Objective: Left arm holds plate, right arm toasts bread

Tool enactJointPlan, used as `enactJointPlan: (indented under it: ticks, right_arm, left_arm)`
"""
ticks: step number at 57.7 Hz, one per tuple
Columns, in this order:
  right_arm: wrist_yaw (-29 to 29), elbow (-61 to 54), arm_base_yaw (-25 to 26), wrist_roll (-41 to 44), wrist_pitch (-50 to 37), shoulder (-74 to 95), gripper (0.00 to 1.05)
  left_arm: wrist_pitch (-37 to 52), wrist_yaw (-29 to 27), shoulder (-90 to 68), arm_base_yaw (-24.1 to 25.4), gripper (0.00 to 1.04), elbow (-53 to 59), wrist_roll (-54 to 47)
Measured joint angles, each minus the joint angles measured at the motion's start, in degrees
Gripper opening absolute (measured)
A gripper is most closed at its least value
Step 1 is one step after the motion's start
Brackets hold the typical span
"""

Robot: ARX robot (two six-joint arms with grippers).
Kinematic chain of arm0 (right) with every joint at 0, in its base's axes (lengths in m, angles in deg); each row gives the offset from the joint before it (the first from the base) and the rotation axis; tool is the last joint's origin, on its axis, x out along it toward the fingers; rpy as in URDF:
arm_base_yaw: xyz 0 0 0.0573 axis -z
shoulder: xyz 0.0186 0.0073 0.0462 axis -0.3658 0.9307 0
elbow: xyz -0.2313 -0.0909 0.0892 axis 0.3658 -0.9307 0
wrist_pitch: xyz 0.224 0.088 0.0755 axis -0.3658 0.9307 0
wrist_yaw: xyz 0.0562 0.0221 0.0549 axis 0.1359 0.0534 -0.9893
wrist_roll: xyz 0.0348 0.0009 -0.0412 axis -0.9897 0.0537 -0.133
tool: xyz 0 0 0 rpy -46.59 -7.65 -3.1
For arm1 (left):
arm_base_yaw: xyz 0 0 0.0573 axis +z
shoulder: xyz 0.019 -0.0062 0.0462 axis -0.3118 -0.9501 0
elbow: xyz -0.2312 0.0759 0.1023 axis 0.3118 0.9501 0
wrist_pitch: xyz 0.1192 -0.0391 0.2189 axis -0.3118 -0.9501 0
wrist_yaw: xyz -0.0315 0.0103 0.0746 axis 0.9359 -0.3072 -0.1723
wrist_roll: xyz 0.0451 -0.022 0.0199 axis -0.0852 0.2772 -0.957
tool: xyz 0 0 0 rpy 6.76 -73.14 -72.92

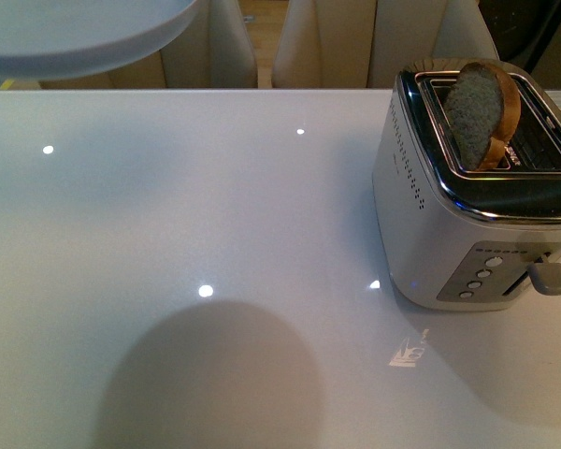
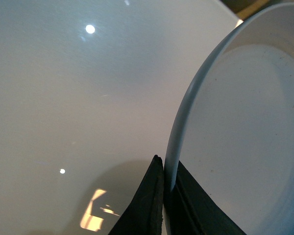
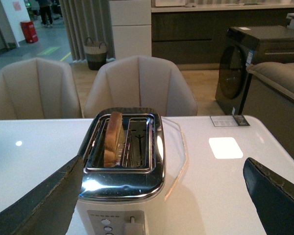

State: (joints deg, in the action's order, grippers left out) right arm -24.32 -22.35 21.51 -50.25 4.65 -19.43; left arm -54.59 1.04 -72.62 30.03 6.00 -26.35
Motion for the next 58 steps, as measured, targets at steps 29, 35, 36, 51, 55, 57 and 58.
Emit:
enactJointPlan:
  ticks: [29,35,36,51,55,57,58]
  right_arm:
    - [0.0,0.0,0.0,0.0,0.0,0.0,0.96]
    - [0.0,0.0,0.0,0.0,0.0,0.0,0.96]
    - [0.0,0.0,0.0,0.0,0.0,0.0,0.96]
    - [0.0,0.0,0.0,0.0,0.0,0.0,0.96]
    - [0.0,0.0,0.0,0.0,0.0,0.0,0.96]
    - [0.0,0.0,0.0,0.0,0.0,0.0,0.96]
    - [0.0,0.0,0.0,0.0,0.0,0.0,0.96]
  left_arm:
    - [20.2,1.8,-18.2,6.1,0.03,10.4,-5.6]
    - [22.4,1.8,-19.9,6.2,0.03,12.1,-4.6]
    - [22.7,1.9,-20.2,6.3,0.03,12.4,-4.5]
    - [26.7,2.4,-24.0,6.9,0.03,13.7,-2.9]
    - [27.9,2.2,-25.1,6.9,0.03,13.7,-2.1]
    - [28.5,2.0,-25.7,6.9,0.03,13.6,-1.5]
    - [28.8,1.9,-26.1,6.9,0.03,13.5,-1.2]
